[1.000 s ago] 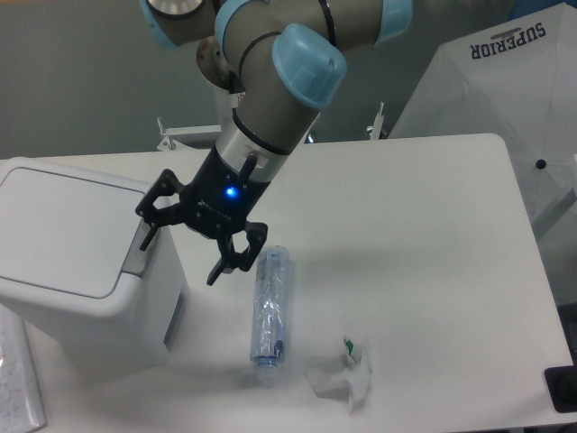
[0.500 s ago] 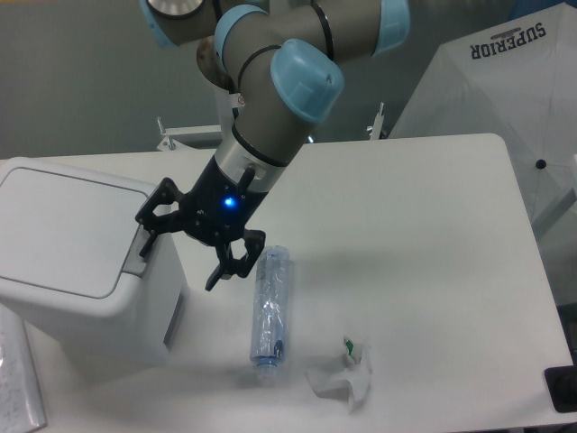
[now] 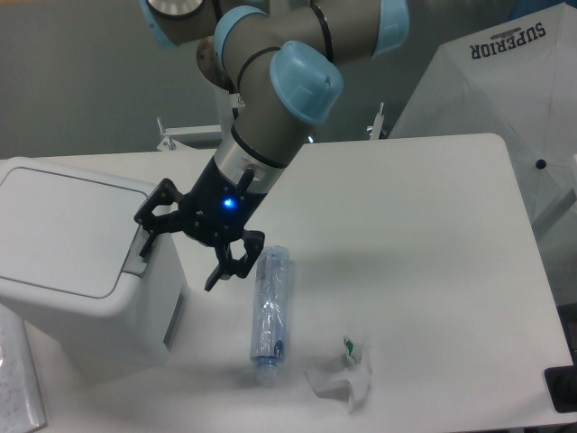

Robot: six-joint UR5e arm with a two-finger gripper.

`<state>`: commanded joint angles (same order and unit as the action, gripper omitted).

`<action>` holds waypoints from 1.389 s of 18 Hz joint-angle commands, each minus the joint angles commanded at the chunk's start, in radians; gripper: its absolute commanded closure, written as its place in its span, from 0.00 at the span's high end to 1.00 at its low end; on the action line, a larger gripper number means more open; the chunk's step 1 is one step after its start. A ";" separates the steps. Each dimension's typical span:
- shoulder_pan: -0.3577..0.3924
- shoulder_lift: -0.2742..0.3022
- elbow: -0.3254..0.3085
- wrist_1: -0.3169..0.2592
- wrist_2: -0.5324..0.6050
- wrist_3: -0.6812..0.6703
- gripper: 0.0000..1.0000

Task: Open the trash can
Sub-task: 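Lift the gripper away from the opened trash can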

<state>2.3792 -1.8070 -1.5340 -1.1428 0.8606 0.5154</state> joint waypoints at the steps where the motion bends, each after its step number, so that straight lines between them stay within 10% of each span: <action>1: 0.000 -0.005 0.000 0.000 0.000 0.000 1.00; 17: 0.093 0.024 0.043 0.002 -0.002 0.009 1.00; 25: 0.247 -0.003 0.006 0.141 0.069 0.154 1.00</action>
<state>2.6260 -1.8101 -1.5278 -1.0017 0.9293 0.6698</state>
